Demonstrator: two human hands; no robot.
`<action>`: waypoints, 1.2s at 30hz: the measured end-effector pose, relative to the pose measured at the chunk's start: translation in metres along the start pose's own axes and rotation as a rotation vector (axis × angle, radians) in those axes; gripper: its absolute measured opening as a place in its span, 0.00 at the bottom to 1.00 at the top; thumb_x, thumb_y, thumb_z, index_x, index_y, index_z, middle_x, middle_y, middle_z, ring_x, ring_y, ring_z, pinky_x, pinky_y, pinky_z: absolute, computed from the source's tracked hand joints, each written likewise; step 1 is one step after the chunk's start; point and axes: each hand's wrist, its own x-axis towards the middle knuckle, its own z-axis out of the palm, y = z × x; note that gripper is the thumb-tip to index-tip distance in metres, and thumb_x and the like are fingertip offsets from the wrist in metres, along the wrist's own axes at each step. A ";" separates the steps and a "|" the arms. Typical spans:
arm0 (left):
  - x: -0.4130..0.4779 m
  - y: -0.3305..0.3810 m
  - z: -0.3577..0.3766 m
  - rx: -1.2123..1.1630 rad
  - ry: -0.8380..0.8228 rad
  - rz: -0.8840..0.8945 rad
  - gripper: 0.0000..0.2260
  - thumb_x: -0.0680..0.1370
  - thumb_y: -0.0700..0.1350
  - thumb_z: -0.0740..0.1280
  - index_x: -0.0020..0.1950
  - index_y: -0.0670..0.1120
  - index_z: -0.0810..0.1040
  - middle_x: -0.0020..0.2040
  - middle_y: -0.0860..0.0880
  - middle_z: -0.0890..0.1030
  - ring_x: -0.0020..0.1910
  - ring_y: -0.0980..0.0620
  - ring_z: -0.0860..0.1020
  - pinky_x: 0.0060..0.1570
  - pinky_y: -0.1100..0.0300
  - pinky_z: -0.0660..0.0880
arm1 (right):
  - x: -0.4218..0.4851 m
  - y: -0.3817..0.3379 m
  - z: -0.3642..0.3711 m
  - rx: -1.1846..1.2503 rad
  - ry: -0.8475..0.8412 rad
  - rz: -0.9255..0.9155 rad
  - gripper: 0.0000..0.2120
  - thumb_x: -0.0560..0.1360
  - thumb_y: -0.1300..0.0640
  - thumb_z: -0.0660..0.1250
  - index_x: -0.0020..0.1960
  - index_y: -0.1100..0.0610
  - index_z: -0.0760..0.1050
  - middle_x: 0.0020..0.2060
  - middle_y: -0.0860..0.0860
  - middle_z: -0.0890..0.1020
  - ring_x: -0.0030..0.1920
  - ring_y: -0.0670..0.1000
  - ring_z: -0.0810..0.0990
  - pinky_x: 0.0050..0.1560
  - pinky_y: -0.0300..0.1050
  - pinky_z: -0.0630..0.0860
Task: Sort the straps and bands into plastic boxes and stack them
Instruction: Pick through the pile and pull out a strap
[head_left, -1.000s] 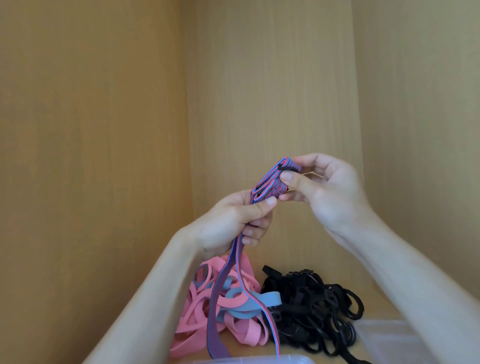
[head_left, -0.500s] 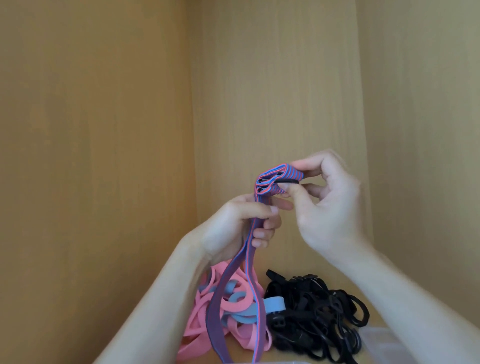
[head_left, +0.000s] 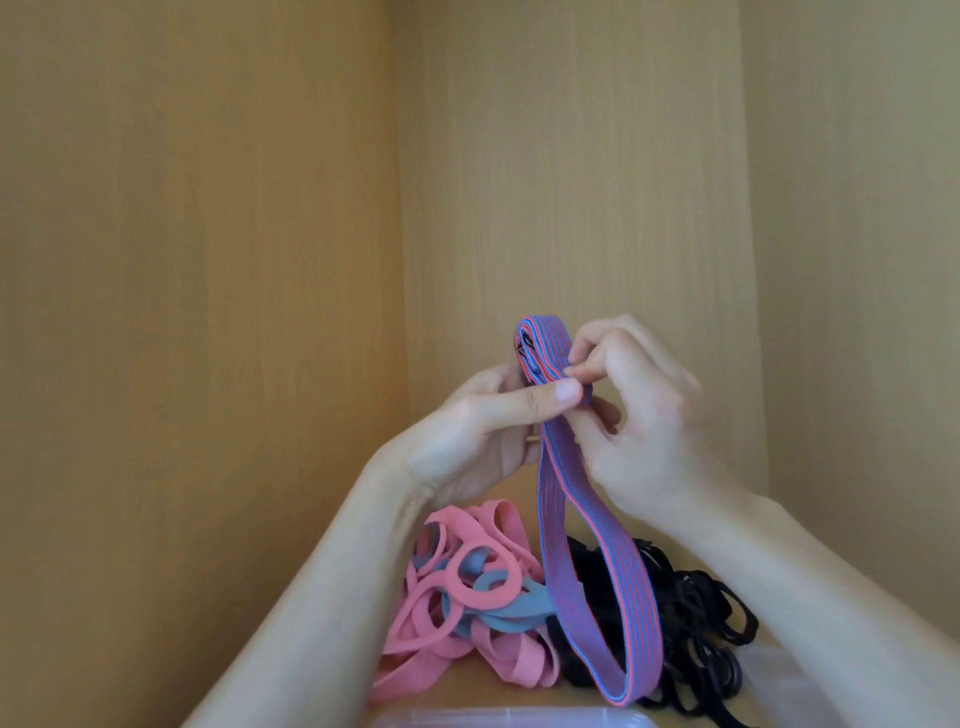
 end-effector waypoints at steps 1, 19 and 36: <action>-0.001 -0.001 -0.002 -0.001 -0.017 0.008 0.16 0.75 0.41 0.65 0.62 0.41 0.74 0.57 0.39 0.78 0.58 0.41 0.76 0.56 0.53 0.76 | -0.002 0.001 0.000 -0.021 -0.012 -0.001 0.09 0.67 0.72 0.68 0.43 0.63 0.72 0.47 0.53 0.77 0.48 0.56 0.78 0.47 0.56 0.75; 0.004 -0.011 -0.012 0.000 0.004 0.014 0.11 0.77 0.39 0.65 0.59 0.39 0.71 0.49 0.43 0.82 0.47 0.48 0.81 0.48 0.56 0.81 | 0.005 0.001 -0.005 0.180 -0.248 0.245 0.14 0.67 0.69 0.69 0.46 0.54 0.72 0.65 0.46 0.75 0.66 0.49 0.75 0.57 0.57 0.78; 0.005 -0.020 -0.019 0.163 -0.167 -0.148 0.08 0.80 0.39 0.64 0.57 0.42 0.67 0.45 0.42 0.82 0.45 0.40 0.85 0.54 0.47 0.79 | 0.017 0.010 -0.026 0.232 -0.403 0.559 0.15 0.75 0.61 0.72 0.59 0.50 0.77 0.56 0.42 0.81 0.57 0.40 0.78 0.62 0.44 0.73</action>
